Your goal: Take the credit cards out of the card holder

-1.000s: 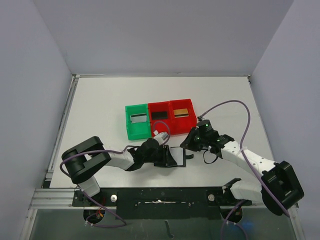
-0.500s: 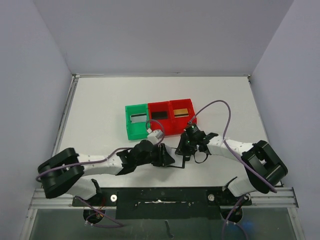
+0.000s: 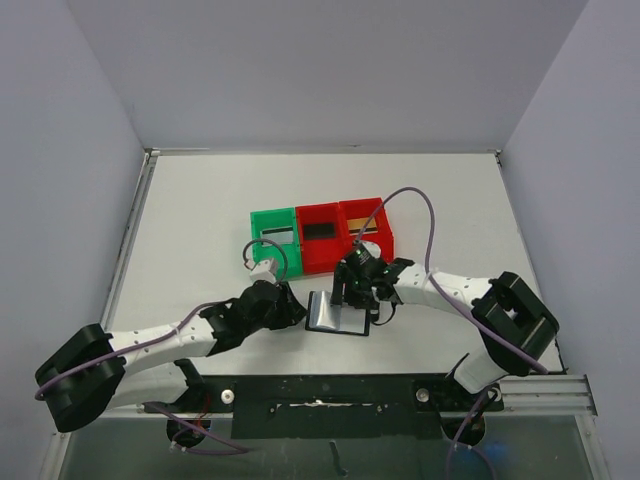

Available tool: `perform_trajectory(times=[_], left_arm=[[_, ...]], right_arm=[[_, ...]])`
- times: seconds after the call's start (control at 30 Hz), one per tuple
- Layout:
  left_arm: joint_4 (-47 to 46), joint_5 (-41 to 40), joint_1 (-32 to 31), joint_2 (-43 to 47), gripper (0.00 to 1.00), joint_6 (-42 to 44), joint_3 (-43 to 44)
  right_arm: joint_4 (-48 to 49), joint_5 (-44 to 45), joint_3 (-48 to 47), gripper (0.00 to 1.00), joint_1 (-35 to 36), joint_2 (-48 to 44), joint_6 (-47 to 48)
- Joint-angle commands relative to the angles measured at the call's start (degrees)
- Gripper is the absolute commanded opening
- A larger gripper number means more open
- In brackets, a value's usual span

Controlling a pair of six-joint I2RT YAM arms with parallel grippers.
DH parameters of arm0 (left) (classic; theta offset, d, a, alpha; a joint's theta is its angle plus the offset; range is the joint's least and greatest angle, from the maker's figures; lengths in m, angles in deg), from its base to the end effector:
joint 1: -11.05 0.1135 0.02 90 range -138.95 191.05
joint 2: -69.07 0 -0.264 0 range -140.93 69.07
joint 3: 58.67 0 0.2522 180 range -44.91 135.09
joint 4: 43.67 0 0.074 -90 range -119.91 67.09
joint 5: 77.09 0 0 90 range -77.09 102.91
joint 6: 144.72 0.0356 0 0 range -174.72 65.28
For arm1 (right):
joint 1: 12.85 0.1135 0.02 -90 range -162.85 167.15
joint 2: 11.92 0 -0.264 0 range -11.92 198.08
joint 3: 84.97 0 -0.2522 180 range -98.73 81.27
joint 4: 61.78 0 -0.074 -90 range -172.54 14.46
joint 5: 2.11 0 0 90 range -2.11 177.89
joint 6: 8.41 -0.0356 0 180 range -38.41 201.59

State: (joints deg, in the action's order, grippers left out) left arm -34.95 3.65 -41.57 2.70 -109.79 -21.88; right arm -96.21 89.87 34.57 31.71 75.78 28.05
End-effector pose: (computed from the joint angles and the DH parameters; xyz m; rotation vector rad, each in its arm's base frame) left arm 0.1376 -0.1707 0.1632 -0.1432 2.3608 -0.8116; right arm 0.2044 0.1995 0.1654 0.2272 2.7406 0.4931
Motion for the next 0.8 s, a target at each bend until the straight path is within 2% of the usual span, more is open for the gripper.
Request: perform_trajectory(times=[0.0, 0.1, 0.33, 0.6, 0.77], left_arm=[[1.3, -5.7, 0.5, 5.6, 0.41, -5.0, -1.6], [2.2, -7.7, 0.6, 9.8, 0.40, -5.6, -3.1], [7.3, -10.4, 0.8, 14.2, 0.40, -6.3, -3.5], [8.7, -12.5, 0.9, 18.0, 0.40, -7.0, -4.1], [10.2, -13.2, 0.8, 19.9, 0.40, -7.4, -4.6]], right_arm=[[-2.2, 3.7, -4.2, 0.68, 1.5, 0.3, 1.2], [-1.8, 3.1, -5.2, 0.80, 1.8, 0.7, 1.4], [-6.0, 6.4, -9.9, 0.92, 4.0, 3.7, 1.6], [-13.6, 13.6, -16.3, 0.92, 8.2, 10.1, 0.5], [-15.0, 14.4, -17.7, 0.89, 9.5, 12.1, 0.4]])
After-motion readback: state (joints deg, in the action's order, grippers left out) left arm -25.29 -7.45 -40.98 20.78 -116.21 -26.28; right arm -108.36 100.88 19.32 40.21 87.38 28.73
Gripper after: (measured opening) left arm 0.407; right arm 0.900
